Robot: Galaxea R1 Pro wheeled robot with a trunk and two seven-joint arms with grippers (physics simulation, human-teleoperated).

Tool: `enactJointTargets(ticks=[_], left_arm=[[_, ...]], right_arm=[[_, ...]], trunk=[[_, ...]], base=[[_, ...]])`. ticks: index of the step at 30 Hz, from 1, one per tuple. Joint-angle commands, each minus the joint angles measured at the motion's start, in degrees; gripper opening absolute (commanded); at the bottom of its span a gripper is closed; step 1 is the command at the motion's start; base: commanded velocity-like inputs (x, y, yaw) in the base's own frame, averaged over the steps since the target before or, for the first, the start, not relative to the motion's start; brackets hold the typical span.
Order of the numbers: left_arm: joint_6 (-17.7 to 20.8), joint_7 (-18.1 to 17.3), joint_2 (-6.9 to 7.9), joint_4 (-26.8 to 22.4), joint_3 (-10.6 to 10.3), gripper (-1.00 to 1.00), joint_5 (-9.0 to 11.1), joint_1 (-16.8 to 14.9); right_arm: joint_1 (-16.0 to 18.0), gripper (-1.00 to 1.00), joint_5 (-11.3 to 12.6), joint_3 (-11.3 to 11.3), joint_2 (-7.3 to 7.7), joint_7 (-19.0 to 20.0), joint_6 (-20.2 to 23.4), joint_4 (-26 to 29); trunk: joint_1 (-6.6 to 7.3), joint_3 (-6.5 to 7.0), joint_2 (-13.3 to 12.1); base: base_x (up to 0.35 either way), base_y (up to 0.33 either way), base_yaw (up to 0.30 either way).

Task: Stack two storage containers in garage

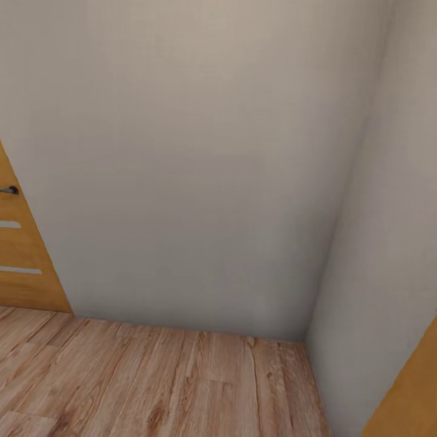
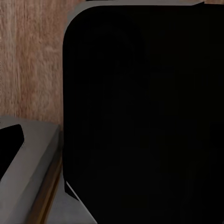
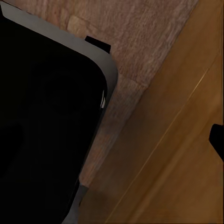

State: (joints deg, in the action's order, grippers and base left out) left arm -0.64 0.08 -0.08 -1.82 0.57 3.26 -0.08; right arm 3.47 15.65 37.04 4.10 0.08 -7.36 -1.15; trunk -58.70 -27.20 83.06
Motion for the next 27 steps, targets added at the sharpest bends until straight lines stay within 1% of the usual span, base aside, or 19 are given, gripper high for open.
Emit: enactJointTargets(ticks=[1, 7, 13, 27], left_arm=[[-0.1, 0.0, -0.01, 0.0, 0.0, 1.00, 0.3, 0.0], [-0.1, 0.0, -0.01, 0.0, 0.0, 1.00, 0.3, 0.0], [-0.1, 0.0, -0.01, 0.0, 0.0, 1.00, 0.3, 0.0], [-0.1, 0.0, -0.01, 0.0, 0.0, 1.00, 0.3, 0.0]], right_arm=[[0.0, 1.00, 0.5, 0.5, -0.04, 0.0, -0.3, -0.1], [0.0, 1.00, 0.5, 0.5, -0.07, 0.0, -0.3, -0.1], [0.0, 1.00, 0.5, 0.5, -0.07, 0.0, -0.3, -0.1], [0.0, 1.00, 0.5, 0.6, -0.19, 0.0, -0.3, -0.1]], trunk=[[-0.03, -0.05, 0.0], [-0.03, -0.05, 0.0], [-0.03, -0.05, 0.0], [-0.03, -0.05, 0.0]], base=[[0.306, 0.000, 0.173], [0.287, 0.000, 0.246], [0.210, 0.000, 0.269], [0.119, 0.000, 0.270]])
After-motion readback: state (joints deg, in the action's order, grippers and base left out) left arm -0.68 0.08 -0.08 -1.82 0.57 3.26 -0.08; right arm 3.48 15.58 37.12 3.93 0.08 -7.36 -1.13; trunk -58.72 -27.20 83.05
